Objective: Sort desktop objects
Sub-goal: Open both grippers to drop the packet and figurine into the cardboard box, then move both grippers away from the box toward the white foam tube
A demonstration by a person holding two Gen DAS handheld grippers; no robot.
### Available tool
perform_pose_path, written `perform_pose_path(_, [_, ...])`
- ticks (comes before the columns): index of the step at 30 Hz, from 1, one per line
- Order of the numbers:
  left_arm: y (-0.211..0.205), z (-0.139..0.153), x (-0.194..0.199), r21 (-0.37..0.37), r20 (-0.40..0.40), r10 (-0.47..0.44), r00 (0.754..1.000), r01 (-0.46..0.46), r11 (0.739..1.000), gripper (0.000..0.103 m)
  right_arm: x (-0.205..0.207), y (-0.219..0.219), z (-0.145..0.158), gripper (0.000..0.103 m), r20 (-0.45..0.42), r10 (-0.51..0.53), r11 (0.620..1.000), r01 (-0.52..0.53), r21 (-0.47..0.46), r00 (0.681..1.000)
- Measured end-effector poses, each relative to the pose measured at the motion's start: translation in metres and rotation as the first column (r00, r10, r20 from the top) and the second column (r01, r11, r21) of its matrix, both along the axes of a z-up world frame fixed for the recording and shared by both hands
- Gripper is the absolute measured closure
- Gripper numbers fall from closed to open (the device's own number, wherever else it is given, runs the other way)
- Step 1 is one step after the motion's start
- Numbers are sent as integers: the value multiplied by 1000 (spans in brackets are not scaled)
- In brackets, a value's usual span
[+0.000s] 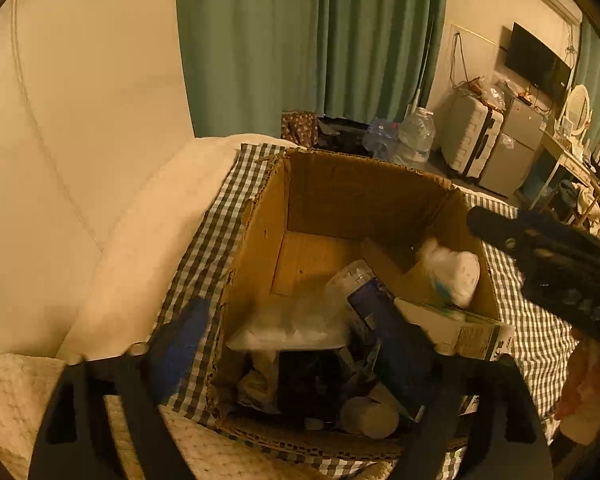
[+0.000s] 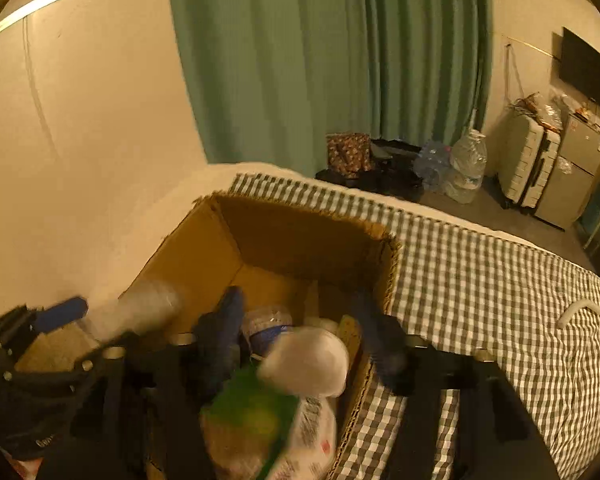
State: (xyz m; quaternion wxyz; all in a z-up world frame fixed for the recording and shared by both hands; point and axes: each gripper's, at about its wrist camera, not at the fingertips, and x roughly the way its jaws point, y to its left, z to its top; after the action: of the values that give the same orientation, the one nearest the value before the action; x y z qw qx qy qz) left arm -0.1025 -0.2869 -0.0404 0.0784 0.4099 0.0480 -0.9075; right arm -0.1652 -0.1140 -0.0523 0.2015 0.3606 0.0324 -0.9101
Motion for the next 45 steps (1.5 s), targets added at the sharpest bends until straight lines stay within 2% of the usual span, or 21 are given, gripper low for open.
perform_pose_path(1, [3, 1, 1, -10, -11, 2, 1000, -2, 1000, 3, 1, 4, 4, 19, -13, -9, 1000, 9, -14, 1000])
perform_pose_path(4, [10, 3, 3, -29, -19, -19, 1000, 18, 999, 0, 1, 10, 12, 15, -30, -26, 999, 25, -34, 999])
perform_pose_path(14, [23, 9, 10, -13, -3, -33, 999, 33, 999, 0, 19, 38, 31, 15, -68, -63, 998, 62, -22, 996])
perform_pose_path(22, [51, 32, 28, -28, 4, -27, 1000, 27, 999, 0, 54, 91, 57, 15, -108, -132, 991, 129, -36, 985])
perform_pose_path(29, [98, 59, 48, -14, -19, -47, 999, 47, 999, 0, 81, 145, 80, 15, -135, -201, 979, 193, -70, 970])
perform_pose_path(35, [150, 79, 62, -64, -50, -118, 992, 114, 991, 0, 107, 197, 92, 15, -152, -267, 962, 255, -92, 952])
perform_pose_path(41, [203, 88, 66, -76, -50, -143, 988, 139, 987, 0, 127, 250, 92, 14, -141, -332, 941, 316, -125, 933])
perform_pose_path(45, [244, 87, 66, -78, -53, -182, 982, 178, 981, 0, 140, 283, 88, 14, -152, -360, 931, 346, -113, 920])
